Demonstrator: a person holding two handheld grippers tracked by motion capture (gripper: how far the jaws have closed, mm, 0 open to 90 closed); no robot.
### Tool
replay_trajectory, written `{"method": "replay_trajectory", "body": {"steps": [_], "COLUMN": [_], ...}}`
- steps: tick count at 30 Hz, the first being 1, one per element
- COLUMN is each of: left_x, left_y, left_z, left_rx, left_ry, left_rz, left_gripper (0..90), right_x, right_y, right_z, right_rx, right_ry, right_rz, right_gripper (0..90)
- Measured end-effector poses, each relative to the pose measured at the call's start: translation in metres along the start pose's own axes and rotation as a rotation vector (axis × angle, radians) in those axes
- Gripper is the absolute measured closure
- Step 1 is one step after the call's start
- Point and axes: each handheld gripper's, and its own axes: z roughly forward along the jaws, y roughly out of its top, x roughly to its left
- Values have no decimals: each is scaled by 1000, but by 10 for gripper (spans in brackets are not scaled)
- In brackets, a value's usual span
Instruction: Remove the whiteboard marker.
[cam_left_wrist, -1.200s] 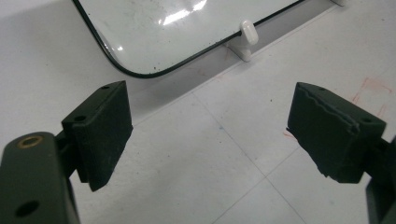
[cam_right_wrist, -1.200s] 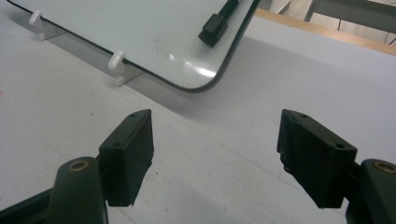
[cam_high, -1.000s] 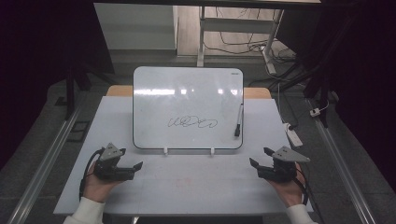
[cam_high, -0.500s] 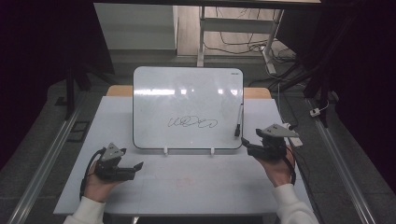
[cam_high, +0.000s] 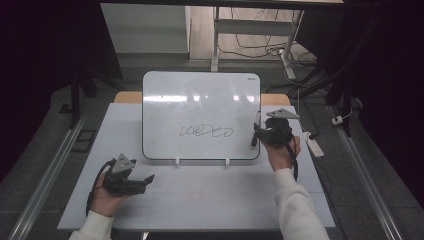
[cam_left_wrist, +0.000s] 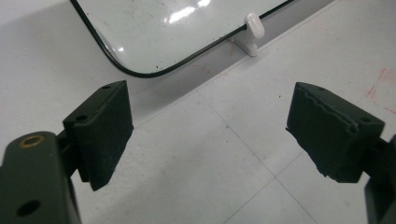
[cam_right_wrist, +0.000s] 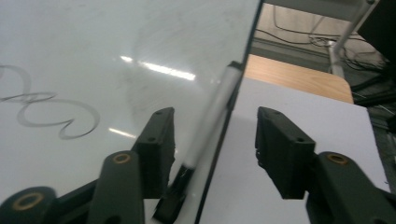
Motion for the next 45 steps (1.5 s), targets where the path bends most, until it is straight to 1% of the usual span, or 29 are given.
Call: {"method": "replay_trajectory", "body": {"steps": [1,2,3,4,5,7,9,11,12,13,14,15,17,18,19,20,22,23,24,25,26,30,31,32,36,37,40,45], "left_x": [0,0,-1,-1,-1,-2,-4,-4,-3,-3,-2,-2,-1,-1,-1,-1,0,0,0,0,0,1,1,1,1,1,2,2], "left_y": [0,0,0,0,0,0,0,0,0,0,0,0,0,0,0,0,0,-1,-1,-1,-1,-1,-1,-1,-2,-2,-2,-2], "left_z": [0,0,1,1,2,2,0,0,0,0,-1,-1,-1,-2,-2,-2,-2,-2,-2,-2,-2,-2,-2,-2,-3,-3,-3,-3], "left_rx": [0,0,2,4,4,-3,-15,-16,-18,-19,-23,-23,-30,-30,-30,-26,-25,-24,-24,-21,-21,-20,-21,-22,-21,-22,-21,-18], "left_ry": [0,-1,-1,0,0,9,16,18,19,18,-1,-1,-21,-23,-22,-16,-15,-8,-8,-1,-1,3,3,3,5,6,8,10], "left_rz": [0,2,6,8,9,21,34,36,35,31,18,18,4,3,4,5,6,9,9,11,11,11,10,10,10,10,8,10], "left_gripper": [152,152,152,152,152,155,157,158,158,158,158,158,157,157,157,157,157,157,157,157,157,157,158,158,158,158,158,158], "right_x": [-1,-1,-3,-3,-3,-1,1,3,4,4,6,6,9,9,10,12,13,14,14,15,16,19,19,20,23,23,24,24], "right_y": [1,1,3,3,3,5,5,6,6,6,7,7,8,8,8,9,10,11,11,11,12,11,11,10,8,8,8,8], "right_z": [4,4,11,14,14,20,24,26,27,27,28,28,31,31,31,32,33,34,34,34,34,33,33,32,34,35,35,35], "right_rx": [2,2,6,5,5,5,14,15,14,14,15,15,15,15,14,13,13,12,12,19,20,16,16,9,13,10,12,8], "right_ry": [-13,-13,-26,-32,-32,-47,-53,-59,-69,-69,-77,-77,-94,-94,-96,-113,-121,-134,-134,-145,-152,-171,-172,-162,-145,-135,-134,-119], "right_rz": [8,8,30,37,37,40,40,42,36,36,40,40,33,33,35,31,30,36,36,43,40,44,42,40,32,48,43,55], "right_gripper": [510,510,544,556,556,593,604,621,630,630,653,653,685,685,698,703,707,717,717,723,725,738,756,780,789,792,800,808]}}
